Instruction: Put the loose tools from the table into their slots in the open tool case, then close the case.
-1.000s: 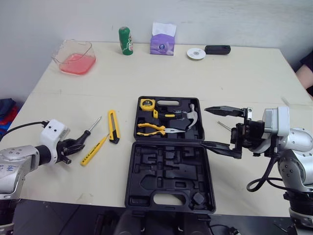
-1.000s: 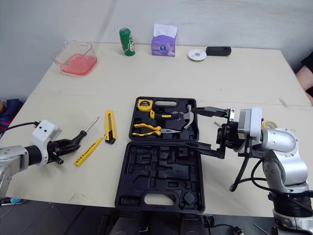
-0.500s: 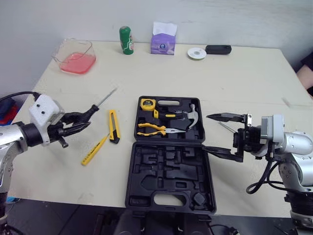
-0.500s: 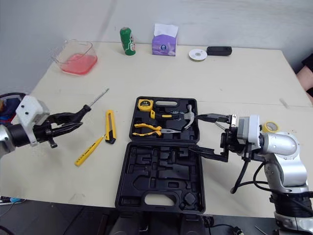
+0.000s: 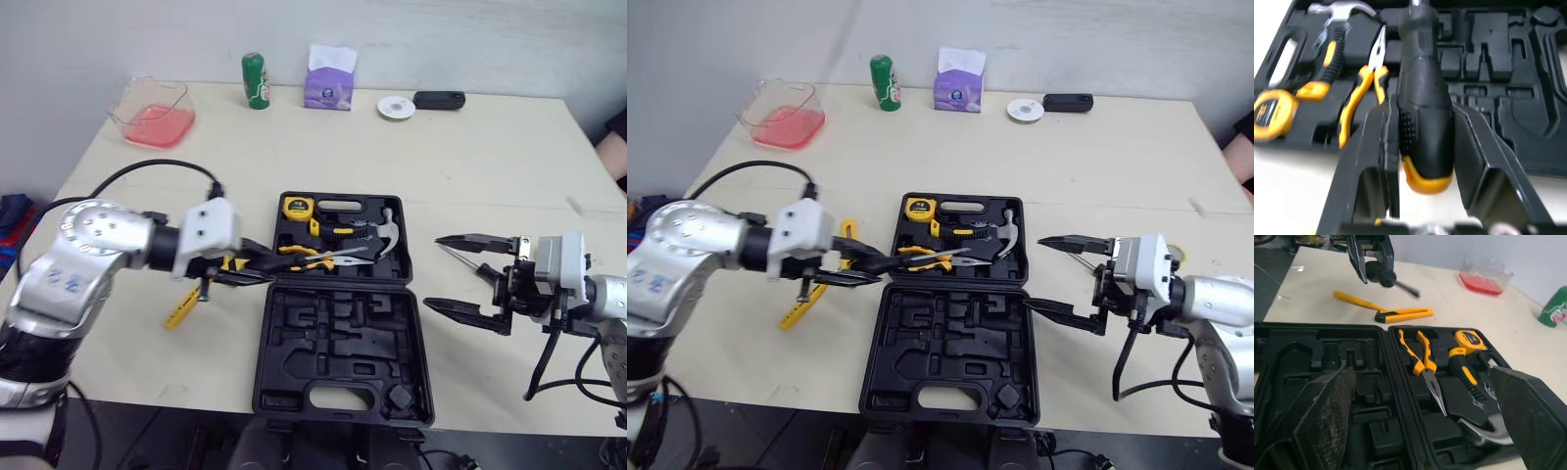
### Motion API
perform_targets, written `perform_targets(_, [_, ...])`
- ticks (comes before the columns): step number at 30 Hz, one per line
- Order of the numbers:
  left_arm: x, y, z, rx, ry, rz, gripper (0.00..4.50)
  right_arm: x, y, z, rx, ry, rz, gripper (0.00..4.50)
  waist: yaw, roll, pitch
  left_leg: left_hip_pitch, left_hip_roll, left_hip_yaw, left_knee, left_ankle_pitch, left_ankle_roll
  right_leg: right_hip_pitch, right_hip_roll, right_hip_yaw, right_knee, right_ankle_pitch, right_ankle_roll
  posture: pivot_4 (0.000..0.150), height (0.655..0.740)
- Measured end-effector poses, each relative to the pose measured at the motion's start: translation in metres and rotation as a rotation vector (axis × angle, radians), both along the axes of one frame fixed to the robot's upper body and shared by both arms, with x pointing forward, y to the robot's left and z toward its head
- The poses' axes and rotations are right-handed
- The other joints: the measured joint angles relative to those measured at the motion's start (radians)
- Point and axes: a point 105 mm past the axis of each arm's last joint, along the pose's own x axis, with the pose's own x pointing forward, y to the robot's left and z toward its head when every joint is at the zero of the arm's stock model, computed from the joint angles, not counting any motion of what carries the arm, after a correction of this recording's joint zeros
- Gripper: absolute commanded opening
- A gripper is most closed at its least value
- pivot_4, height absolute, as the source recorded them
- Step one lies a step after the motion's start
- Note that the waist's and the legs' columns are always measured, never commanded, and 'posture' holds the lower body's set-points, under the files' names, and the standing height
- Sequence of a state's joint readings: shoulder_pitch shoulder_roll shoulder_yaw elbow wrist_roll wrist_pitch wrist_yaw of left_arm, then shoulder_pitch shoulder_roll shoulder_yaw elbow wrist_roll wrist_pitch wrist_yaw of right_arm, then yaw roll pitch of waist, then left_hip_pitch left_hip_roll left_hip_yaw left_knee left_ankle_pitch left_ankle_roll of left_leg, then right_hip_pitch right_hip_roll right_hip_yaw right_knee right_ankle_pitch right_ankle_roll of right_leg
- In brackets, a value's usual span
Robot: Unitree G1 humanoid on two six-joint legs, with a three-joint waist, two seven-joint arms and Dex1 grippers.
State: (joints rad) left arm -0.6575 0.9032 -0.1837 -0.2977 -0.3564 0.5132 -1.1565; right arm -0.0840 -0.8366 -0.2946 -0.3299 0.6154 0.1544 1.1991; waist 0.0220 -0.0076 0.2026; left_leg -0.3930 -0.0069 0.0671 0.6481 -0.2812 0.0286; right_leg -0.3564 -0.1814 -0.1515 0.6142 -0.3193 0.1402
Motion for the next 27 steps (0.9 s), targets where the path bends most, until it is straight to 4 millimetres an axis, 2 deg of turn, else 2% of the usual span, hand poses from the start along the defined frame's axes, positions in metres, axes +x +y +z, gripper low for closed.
perform_targets(6, [0.009, -0.029, -0.016, 0.145, 0.045, -0.004, 1.05, -0.005, -0.005, -0.006, -0.010, 0.024, -0.032, 4.50, 0.005, -0.001, 0.001, -0.002, 0.001, -0.001, 0.000, 0.000, 0.000, 0.000, 0.001, -0.001, -0.002, 0.000, 0.000, 0.150, 0.7400])
perform_targets(11, [0.007, -0.033, -0.032, 0.256, 0.102, -0.006, 1.05, -0.008, -0.007, -0.015, -0.011, 0.060, -0.049, 4.50, 0.003, -0.001, 0.001, -0.002, 0.001, -0.001, 0.002, 0.000, 0.000, 0.000, 0.001, -0.001, -0.001, 0.000, 0.000, 0.150, 0.7400])
perform_targets(17, [0.007, -0.049, -0.038, 0.283, 0.100, -0.017, 1.05, -0.013, -0.003, -0.014, -0.018, 0.050, -0.041, 4.50, 0.006, -0.001, 0.001, -0.004, 0.001, -0.003, 0.003, -0.001, 0.001, 0.000, 0.001, -0.003, -0.002, 0.000, 0.000, 0.150, 0.7400])
perform_targets(23, [0.018, -0.043, -0.050, 0.344, 0.089, 0.035, 1.05, -0.013, -0.003, -0.017, -0.017, 0.058, -0.051, 4.50, 0.004, -0.001, 0.001, -0.005, 0.001, -0.004, 0.004, -0.001, 0.001, 0.000, 0.001, -0.004, -0.001, 0.000, 0.000, 0.150, 0.7400])
perform_targets(27, [0.019, -0.045, -0.050, 0.343, 0.091, 0.035, 1.05, -0.014, -0.003, -0.016, -0.017, 0.055, -0.050, 4.50, 0.006, -0.001, 0.001, -0.006, 0.001, -0.005, 0.005, -0.001, 0.001, 0.000, 0.001, -0.004, -0.001, 0.000, 0.000, 0.150, 0.7400])
